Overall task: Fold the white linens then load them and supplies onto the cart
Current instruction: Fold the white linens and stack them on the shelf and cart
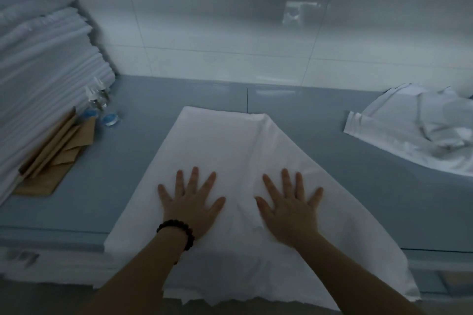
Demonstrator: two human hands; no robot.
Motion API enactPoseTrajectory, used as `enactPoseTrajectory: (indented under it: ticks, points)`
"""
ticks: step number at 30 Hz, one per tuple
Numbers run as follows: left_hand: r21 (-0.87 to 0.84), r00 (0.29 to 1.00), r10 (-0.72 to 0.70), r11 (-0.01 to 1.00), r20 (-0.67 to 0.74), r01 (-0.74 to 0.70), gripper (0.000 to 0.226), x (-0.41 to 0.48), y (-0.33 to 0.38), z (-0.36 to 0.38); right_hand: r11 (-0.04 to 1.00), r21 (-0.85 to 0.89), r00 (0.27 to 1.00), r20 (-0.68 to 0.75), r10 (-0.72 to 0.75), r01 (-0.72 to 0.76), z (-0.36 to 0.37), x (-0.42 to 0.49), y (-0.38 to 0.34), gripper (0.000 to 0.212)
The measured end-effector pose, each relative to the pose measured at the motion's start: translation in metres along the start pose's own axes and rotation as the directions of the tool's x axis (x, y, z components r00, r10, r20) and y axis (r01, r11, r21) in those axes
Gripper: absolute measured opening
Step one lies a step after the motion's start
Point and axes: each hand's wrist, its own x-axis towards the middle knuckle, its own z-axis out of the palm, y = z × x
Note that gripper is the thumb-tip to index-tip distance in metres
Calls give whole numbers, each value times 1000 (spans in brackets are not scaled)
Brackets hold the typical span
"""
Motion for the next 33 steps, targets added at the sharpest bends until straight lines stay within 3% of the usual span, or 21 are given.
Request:
enactPoseTrajectory:
  ticks: [19,23,25,28,30,33]
  points:
    - [15,994,-92,996,-50,93,70,125,-39,-20,991,-12,990,-49,-130,130,-4,147,-43,70]
    - [-31,994,-88,996,-67,86,65,115,-32,-30,988,22,988,21,-155,155,-13,145,-41,64]
    - [-56,984,-23,998,-175,14,75,104,-21,-34,978,55,975,93,-204,199,-20,144,-36,61]
    - [10,922,306,950,-237,-313,96,89,0,-40,963,140,961,120,-247,230,-26,126,-24,68]
    - [67,868,449,893,-212,-446,75,87,12,-45,952,152,961,39,-275,266,-26,107,-19,88]
    - [43,860,442,893,-256,-447,23,85,23,-56,938,27,939,-23,-344,344,-23,87,-14,112]
